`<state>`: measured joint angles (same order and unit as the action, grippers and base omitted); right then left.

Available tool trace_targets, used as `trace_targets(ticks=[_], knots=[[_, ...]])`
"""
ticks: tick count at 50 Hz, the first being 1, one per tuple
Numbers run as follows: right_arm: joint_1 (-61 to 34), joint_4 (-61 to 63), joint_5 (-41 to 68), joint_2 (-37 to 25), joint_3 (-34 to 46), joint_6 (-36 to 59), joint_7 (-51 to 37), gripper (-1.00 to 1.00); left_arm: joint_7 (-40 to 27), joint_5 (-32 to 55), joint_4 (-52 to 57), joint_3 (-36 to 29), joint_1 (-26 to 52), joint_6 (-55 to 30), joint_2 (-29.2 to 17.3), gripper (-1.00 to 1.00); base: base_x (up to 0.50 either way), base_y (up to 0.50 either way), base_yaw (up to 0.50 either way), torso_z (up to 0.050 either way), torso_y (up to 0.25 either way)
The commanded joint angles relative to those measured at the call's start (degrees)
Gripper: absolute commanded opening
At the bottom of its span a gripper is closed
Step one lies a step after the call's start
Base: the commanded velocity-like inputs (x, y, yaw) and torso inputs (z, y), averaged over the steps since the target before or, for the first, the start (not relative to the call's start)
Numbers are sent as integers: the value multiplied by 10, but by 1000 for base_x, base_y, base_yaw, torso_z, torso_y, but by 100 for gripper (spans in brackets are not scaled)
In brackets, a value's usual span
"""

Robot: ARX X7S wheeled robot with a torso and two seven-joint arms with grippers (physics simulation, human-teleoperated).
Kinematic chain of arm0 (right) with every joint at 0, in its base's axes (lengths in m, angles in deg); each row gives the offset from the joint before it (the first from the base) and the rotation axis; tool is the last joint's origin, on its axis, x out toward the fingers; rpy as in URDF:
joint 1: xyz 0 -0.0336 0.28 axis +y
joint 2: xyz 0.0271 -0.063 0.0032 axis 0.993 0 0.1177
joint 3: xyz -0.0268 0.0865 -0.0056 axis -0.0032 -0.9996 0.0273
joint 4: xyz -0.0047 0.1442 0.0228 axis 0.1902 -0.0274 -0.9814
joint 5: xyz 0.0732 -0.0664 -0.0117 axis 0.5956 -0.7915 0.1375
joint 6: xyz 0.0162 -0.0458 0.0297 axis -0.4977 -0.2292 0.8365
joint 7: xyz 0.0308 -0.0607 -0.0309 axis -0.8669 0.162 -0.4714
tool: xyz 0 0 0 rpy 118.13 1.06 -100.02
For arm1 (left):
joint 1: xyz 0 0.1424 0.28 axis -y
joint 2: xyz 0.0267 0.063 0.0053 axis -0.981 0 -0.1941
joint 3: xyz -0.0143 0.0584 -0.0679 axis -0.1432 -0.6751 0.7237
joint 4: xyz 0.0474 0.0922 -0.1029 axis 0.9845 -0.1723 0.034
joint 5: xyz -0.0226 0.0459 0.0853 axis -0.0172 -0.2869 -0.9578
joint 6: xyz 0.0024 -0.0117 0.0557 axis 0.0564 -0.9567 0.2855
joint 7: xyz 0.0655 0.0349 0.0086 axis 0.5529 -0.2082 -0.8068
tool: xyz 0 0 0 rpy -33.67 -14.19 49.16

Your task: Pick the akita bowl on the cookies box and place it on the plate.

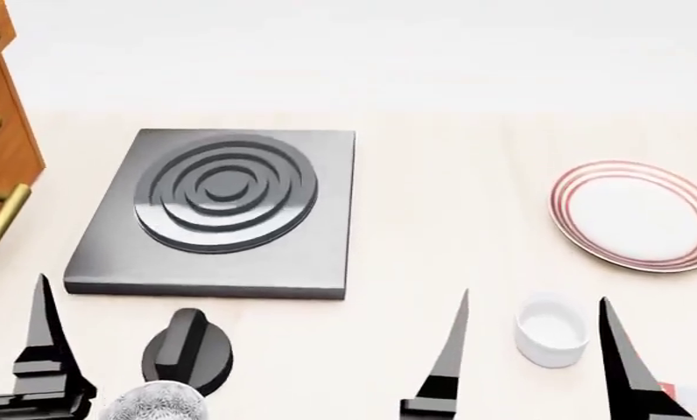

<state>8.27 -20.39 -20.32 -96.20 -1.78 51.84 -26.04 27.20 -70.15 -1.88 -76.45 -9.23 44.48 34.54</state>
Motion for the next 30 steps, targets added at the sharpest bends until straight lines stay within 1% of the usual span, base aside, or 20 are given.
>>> trace_targets(ticks=[1, 15, 17, 19, 20, 24, 30], knots=[[6, 11, 2, -9, 3, -15, -7, 100, -8, 2, 6, -4, -5, 6, -7, 100, 500, 0, 0, 0, 0], [11, 10, -8, -18, 6, -40, -19, 100, -15, 8, 4, -7, -5, 9, -13, 100, 500, 0, 0, 0, 1], [7, 7, 23, -17, 2, -27, -11, 100, -16, 9, 3, -7, -5, 10, -14, 100, 500, 0, 0, 0, 0], [6, -1, 27, -18, 2, -30, -11, 100, -17, 9, 3, -8, -6, 11, -15, 100, 500, 0, 0, 0, 0], [10, -6, 31, -18, 4, -49, -5, 100, -18, 10, 3, -8, -6, 11, -15, 100, 0, 0, 0, 0, 0], [6, 0, 41, -21, 1, -26, -9, 100, -19, 12, 2, -9, -7, 11, -17, 100, 0, -6, 0, 0, 0], [5, 1, 50, -24, 0, -22, -9, 100, -22, 14, 1, -10, -6, 12, -20, 100, -181, -477, 0, 0, 0]])
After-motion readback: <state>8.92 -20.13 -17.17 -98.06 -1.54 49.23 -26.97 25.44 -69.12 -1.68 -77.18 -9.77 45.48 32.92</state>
